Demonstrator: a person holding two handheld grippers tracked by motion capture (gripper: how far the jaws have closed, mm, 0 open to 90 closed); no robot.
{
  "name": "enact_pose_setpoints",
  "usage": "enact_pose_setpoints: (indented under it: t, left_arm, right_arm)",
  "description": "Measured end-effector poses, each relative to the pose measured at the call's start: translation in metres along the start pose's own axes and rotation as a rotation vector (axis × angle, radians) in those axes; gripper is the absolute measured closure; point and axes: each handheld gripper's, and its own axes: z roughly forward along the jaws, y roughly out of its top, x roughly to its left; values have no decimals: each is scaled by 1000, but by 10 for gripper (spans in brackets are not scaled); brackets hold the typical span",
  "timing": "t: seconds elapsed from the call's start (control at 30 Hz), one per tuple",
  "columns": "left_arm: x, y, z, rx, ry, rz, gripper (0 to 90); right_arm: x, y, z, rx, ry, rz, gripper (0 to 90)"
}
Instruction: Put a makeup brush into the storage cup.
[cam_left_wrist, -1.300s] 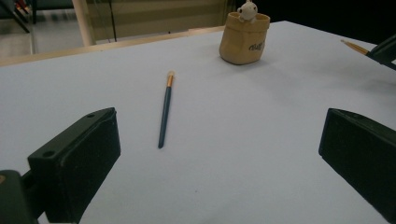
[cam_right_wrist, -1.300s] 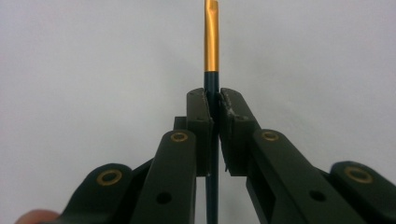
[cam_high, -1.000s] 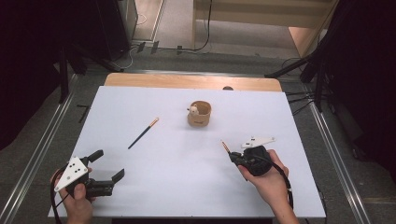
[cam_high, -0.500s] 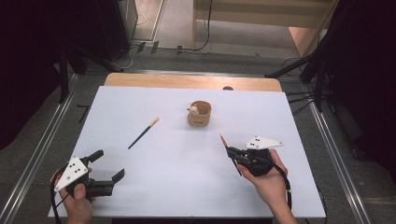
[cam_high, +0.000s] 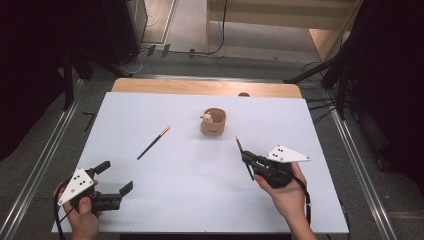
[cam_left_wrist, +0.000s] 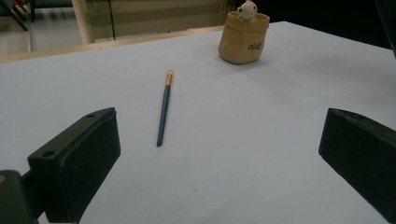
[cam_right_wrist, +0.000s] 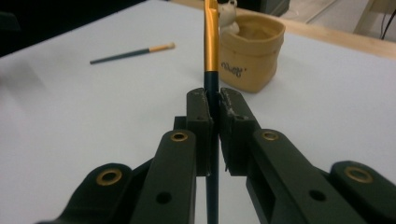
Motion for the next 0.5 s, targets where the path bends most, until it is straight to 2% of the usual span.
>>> enact_pose_setpoints:
  t: [0.2,0.5]
  left_arm:
    - [0,0,0,0,-1,0,0]
    - [0,0,0,-3,-3,-3,0]
  right_arm:
    - [1,3,2,-80,10,7,848]
    - [3,11,12,-124,19,11,848]
